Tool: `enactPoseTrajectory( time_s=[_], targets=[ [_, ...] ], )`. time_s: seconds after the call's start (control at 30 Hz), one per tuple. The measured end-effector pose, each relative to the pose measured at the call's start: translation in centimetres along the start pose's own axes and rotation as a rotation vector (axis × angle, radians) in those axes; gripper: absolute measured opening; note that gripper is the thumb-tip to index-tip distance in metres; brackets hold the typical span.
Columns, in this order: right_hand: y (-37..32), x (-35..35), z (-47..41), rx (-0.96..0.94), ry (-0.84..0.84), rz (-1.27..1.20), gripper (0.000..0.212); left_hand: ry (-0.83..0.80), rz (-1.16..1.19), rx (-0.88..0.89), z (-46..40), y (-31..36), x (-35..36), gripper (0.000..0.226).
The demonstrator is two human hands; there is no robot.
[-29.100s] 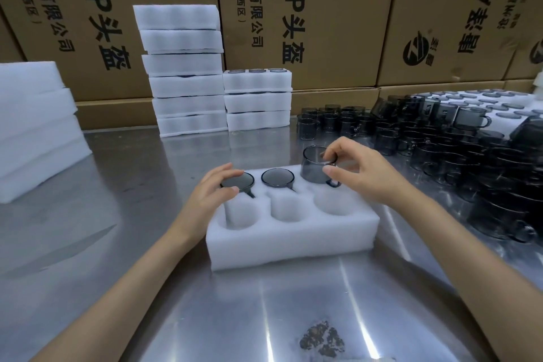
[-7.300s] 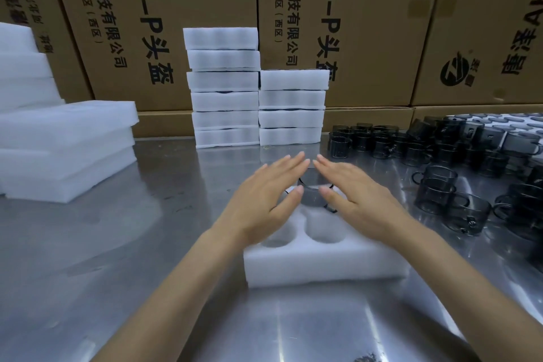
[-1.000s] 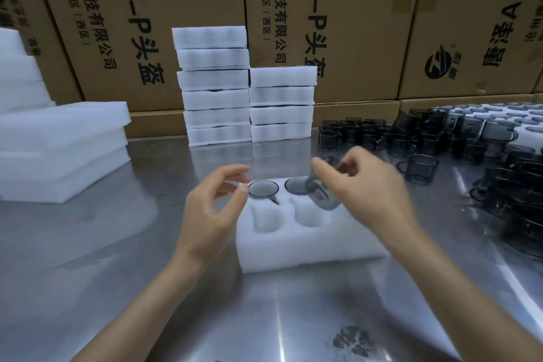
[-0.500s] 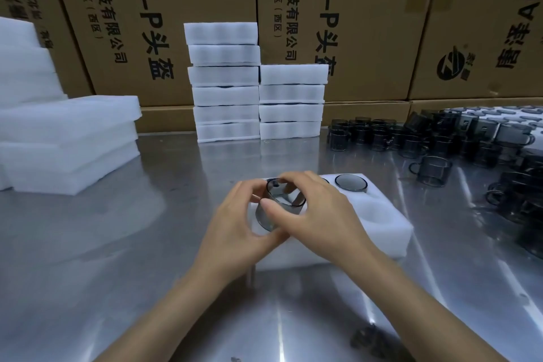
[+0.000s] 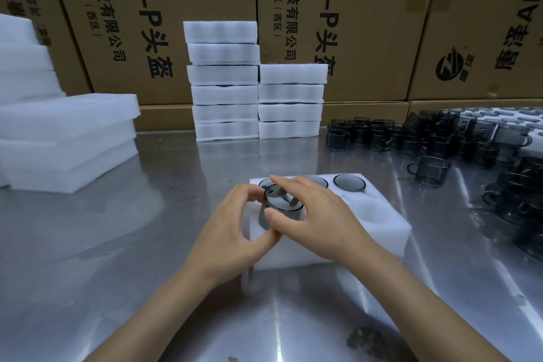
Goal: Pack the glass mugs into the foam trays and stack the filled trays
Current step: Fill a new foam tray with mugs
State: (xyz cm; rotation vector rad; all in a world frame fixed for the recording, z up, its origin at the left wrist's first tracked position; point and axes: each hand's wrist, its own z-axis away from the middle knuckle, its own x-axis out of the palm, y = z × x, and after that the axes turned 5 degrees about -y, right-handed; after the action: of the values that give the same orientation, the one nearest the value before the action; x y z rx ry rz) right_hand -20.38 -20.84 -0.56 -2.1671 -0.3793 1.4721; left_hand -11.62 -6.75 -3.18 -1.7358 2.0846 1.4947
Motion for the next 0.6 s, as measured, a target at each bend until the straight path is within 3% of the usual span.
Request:
enactPoseTrajectory(
  time_s=[0.1, 0.33, 0.6],
  targets=[
    [0.1, 0.0, 0.0, -0.003, -0.044, 0.033, 0.063, 0.022, -0.08, 0.034, 0.1, 0.4, -0.3, 0.038],
    [0.0, 0.1, 0.6, -0.098, -0.049, 0.075, 0.057, -0.123, -0.347, 0.213, 0.7, 0.3, -0.7, 0.078],
    [0.1, 0.1, 0.9, -0.156, -0.12, 0.26, 0.05, -0.105, -0.436, 0.208, 1.0, 0.4, -1.3, 0.068]
  ],
)
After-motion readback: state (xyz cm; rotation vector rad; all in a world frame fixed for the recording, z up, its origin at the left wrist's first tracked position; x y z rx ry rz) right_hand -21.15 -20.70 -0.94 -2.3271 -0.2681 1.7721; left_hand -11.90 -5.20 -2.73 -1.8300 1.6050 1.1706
